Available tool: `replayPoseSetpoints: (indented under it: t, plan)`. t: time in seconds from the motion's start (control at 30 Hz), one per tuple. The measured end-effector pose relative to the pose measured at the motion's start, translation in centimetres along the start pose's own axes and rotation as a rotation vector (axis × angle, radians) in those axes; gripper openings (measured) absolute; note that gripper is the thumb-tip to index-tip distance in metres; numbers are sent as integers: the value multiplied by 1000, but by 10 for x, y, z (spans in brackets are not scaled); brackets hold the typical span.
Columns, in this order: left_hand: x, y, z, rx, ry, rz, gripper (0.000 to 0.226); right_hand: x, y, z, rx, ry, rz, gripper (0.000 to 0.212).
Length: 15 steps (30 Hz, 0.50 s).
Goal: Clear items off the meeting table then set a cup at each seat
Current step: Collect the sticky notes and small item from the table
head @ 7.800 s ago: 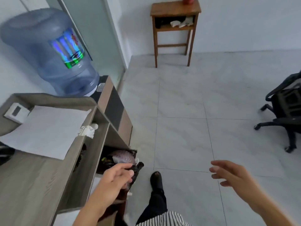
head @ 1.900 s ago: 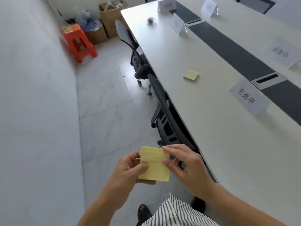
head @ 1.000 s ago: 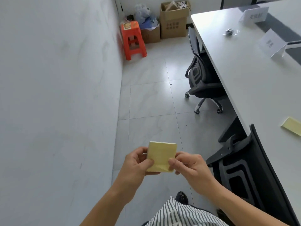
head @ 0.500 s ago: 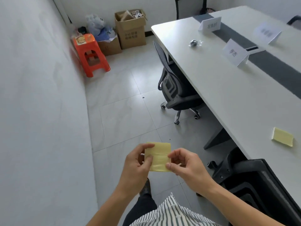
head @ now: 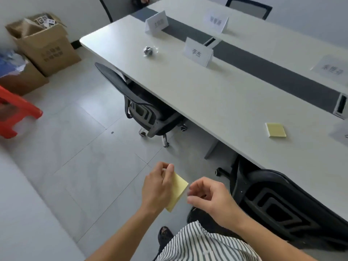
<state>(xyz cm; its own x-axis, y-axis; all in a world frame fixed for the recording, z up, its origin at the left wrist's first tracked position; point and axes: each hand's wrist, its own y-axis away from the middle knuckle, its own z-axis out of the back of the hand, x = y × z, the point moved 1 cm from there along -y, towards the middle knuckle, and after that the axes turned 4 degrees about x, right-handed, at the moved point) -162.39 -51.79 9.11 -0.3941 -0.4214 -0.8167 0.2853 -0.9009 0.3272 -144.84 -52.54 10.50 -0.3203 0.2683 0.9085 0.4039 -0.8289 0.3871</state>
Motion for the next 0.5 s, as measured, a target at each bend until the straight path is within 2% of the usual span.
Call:
replayPoseSetpoints:
  t: [0.17, 0.33, 0.5]
  plan:
    - [-21, -58, -8, 136, -130, -52, 22, -15, -48, 84, -346, -45, -104, 10]
    - [-57, -122, -23, 200, -247, -65, 22, -51, -114, 187, -577, -48, -206, 8]
    - [-87, -180, -38, 232, -273, -44, 19, -96, -172, 274, -773, 178, -384, 23]
